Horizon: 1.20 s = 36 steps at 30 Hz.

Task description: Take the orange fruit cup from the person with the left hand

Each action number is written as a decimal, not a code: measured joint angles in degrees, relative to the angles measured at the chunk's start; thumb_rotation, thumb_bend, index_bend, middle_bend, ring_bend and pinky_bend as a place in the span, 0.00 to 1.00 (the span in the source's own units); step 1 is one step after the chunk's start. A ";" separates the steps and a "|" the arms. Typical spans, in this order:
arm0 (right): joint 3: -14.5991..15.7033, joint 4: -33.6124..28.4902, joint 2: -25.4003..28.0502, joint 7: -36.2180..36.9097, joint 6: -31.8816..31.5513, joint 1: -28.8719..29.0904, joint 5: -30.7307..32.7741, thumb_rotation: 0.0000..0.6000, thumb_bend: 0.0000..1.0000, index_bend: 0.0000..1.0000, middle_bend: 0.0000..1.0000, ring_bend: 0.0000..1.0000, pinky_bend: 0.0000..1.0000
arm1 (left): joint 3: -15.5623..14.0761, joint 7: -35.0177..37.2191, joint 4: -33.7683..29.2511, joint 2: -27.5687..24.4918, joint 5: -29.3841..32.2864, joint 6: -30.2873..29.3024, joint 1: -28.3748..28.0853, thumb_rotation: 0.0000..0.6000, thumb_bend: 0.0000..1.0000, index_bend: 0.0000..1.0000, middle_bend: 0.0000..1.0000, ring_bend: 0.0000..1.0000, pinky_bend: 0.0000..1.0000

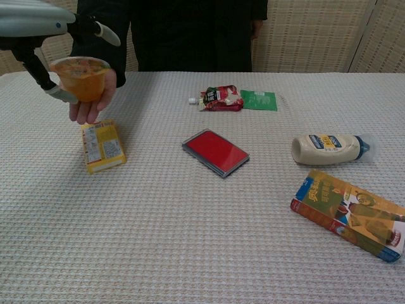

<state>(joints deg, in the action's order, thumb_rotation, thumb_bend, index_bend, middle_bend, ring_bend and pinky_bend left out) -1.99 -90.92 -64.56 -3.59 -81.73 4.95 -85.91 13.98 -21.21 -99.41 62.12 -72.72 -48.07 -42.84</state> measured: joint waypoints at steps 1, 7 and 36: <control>-0.02 0.12 -0.05 0.10 -0.01 -0.02 0.06 1.00 0.23 0.10 0.16 0.11 0.24 | -0.07 -0.37 0.17 -0.03 0.80 0.52 -0.45 1.00 0.23 0.15 0.02 0.03 0.21; 0.02 0.58 -0.28 0.58 -0.24 -0.32 0.31 1.00 0.24 0.10 0.16 0.11 0.24 | -0.53 -2.19 0.87 -0.27 5.26 2.70 -2.71 1.00 0.31 0.20 0.03 0.09 0.26; -0.35 0.99 -0.21 1.04 -0.74 -0.76 0.86 1.00 0.26 0.10 0.18 0.11 0.24 | -3.73 12.37 6.72 1.72 -5.46 -4.53 -2.79 1.00 0.36 0.59 0.52 0.51 0.74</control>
<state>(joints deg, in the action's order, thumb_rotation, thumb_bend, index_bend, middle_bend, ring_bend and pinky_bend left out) -2.34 -89.93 -64.77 -2.55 -82.47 4.19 -85.05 10.25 -8.84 -92.69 63.83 -78.18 -52.59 -45.62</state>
